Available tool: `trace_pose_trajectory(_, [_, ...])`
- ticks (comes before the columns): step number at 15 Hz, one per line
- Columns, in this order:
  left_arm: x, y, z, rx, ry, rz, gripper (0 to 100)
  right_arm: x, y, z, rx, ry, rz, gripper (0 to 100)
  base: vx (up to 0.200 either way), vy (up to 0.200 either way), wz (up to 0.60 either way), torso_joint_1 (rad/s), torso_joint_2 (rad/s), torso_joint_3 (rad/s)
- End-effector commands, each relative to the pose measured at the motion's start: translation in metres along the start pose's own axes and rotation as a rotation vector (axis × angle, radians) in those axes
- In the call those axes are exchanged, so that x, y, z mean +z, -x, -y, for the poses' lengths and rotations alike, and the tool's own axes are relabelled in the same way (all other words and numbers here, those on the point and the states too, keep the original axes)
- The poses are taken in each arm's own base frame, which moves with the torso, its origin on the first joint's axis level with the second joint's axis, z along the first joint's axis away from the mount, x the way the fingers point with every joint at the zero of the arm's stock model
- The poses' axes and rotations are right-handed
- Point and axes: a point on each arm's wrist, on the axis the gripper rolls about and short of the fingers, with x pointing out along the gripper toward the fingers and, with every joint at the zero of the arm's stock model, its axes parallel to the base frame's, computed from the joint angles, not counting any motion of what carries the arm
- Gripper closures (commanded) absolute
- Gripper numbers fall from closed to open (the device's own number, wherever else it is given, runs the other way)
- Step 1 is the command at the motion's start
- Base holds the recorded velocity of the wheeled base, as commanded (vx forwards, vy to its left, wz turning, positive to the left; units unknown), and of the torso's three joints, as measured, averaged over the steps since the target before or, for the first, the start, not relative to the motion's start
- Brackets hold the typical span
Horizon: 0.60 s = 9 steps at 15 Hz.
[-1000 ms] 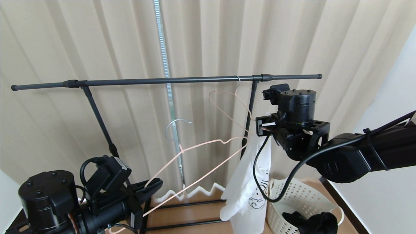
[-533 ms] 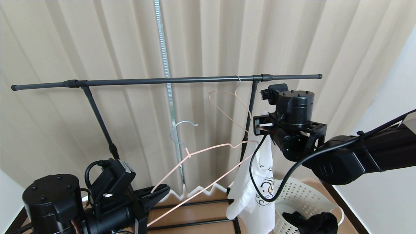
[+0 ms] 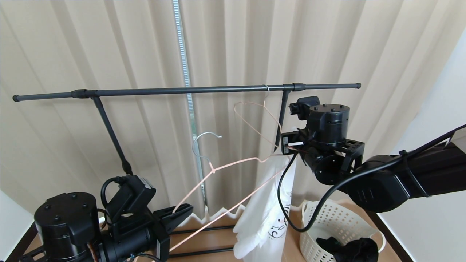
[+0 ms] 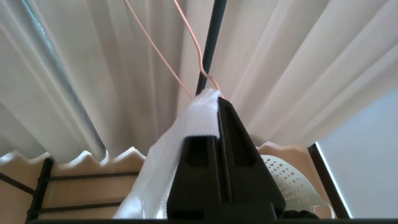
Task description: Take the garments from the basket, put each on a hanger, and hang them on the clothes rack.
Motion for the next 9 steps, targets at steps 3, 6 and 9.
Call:
trace_pose_trajectory(3, [0.001,-0.005,-0.003,0.039,0.001,0.002,100,-0.001,0.0,0.0,-0.001,0.003,-0.002,100,0.0,0.0,0.0,0.0,0.0,0.0])
trace_pose_trajectory(6, [0.002,-0.006,-0.004,0.041,0.002,0.003,100,-0.005,0.006,-0.006,0.021,0.018,-0.012,100,0.0,0.0,0.0,0.0,0.0,0.0])
trace_pose_trajectory(9, [0.001,-0.008,-0.004,0.04,0.009,0.001,100,-0.011,0.012,-0.013,0.044,0.037,-0.025,100,0.0,0.0,0.0,0.0,0.0,0.0])
